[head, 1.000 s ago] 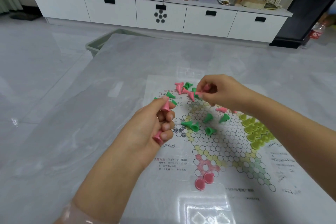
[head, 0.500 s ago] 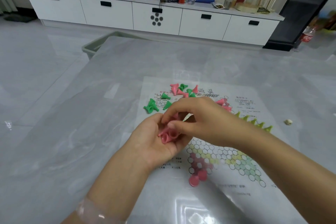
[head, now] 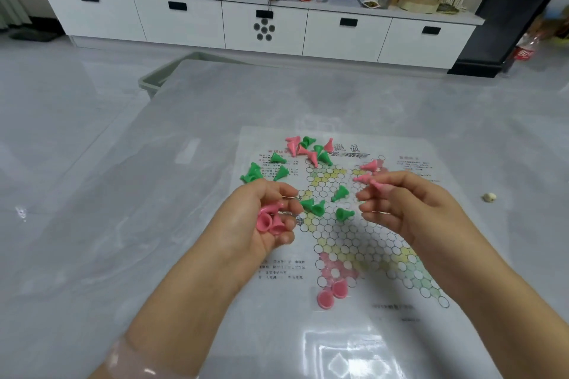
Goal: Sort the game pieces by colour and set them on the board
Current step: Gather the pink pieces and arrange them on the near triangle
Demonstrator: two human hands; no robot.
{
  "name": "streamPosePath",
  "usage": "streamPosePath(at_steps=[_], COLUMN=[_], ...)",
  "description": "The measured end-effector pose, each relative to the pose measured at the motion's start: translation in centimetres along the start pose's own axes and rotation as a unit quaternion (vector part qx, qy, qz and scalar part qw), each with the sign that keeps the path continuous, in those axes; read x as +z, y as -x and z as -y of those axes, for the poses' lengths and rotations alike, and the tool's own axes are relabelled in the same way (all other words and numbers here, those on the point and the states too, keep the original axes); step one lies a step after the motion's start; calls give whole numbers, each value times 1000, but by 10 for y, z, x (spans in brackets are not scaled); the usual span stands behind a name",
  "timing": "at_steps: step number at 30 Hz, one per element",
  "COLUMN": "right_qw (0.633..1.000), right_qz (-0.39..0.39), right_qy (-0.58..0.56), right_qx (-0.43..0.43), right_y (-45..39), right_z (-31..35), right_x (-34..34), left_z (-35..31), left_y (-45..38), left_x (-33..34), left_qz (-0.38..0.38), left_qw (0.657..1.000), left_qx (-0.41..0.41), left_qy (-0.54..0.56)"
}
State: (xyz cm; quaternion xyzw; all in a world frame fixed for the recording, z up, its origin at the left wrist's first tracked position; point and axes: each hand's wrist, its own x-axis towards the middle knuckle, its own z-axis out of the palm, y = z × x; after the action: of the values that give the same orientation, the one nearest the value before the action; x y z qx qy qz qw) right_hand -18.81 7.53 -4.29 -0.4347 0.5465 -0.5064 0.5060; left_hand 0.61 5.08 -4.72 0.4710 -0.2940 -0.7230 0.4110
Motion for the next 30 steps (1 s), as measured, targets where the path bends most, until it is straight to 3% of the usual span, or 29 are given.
streamPosePath(at_steps=[4, 9, 15, 21, 25, 30], right_qw=[994, 990, 998, 998, 988, 952], right_qz=[5, 42, 34, 24, 52, 52], right_qy=[-100, -128, -36, 61, 142, 276], right_qx=[38, 34, 26, 12, -17, -121], right_y=[-1, 0, 5, 9, 11, 13], right_z=[-9, -7, -10, -18, -26, -27], right_x=[-2, -5, -10, -11, -13, -13], left_z=[7, 12, 3, 15, 22, 8], left_y=[-2, 3, 6, 2, 0, -7], left_x=[1, 0, 6, -12, -18, -18], left_qz=[-50, -71, 8, -62, -93, -98], left_qw=[995, 958, 912, 884, 917, 965], left_qx=[52, 122, 192, 196, 160, 111], left_qy=[-69, -250, -363, -420, -355, -217])
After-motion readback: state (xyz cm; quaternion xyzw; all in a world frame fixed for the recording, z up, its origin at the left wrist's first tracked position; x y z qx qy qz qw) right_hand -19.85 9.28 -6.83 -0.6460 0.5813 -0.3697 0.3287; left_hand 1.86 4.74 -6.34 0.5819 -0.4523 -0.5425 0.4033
